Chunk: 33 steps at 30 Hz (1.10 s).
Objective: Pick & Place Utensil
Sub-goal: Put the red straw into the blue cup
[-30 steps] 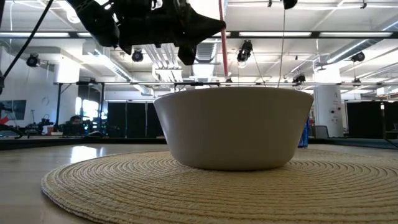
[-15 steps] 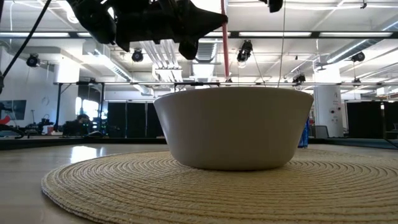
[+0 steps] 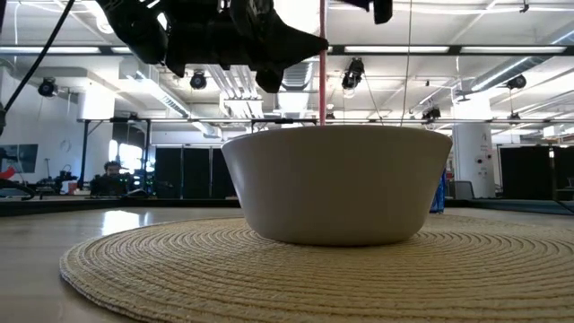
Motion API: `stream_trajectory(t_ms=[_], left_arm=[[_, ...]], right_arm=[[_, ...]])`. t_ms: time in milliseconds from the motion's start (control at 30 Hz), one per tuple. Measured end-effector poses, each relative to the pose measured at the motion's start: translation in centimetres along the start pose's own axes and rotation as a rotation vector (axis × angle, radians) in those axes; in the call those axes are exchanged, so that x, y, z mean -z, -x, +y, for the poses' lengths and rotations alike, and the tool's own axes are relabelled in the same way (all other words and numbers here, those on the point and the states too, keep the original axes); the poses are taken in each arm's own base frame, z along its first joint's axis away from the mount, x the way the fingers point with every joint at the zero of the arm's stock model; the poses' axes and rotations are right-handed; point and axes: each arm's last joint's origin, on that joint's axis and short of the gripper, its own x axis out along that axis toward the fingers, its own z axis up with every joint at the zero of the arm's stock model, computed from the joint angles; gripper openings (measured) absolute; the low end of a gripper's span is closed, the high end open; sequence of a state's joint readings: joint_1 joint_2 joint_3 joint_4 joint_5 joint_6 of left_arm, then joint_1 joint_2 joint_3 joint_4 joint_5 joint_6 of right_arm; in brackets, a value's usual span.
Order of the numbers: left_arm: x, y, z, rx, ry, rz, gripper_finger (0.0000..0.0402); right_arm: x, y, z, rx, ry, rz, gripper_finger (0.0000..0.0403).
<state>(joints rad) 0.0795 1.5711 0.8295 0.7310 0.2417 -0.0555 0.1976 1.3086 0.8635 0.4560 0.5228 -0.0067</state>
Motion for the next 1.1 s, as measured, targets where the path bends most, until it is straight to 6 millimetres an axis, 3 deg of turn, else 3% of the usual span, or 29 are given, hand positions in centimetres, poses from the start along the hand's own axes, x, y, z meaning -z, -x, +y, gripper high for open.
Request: stream_trajectory(t_ms=[167,433,900,1100], left_arm=[[0.2,0.0,0.1,-0.021,0.004,0.021,0.0],[0.5,0.0,0.2,-0.069,-0.008,0.047,0.0],[0.5,0.0,0.3,-0.089,-0.016,0.053,0.0003],[0.5,0.0,0.3,-0.088,-0.041,0.053,0.0031]], right_arm=[[-0.1,-0.8,0.3,-0.001,0.007,0.009,0.0145],[-0.4,-0.5,0.2,-0.004,0.005,0.061,0.0019],[-0.4,-0.1,-0.1,-0.002,0.003,0.096,0.0008],[-0.4,0.2,-0.3,0.01,0.017,0.119,0.0008]])
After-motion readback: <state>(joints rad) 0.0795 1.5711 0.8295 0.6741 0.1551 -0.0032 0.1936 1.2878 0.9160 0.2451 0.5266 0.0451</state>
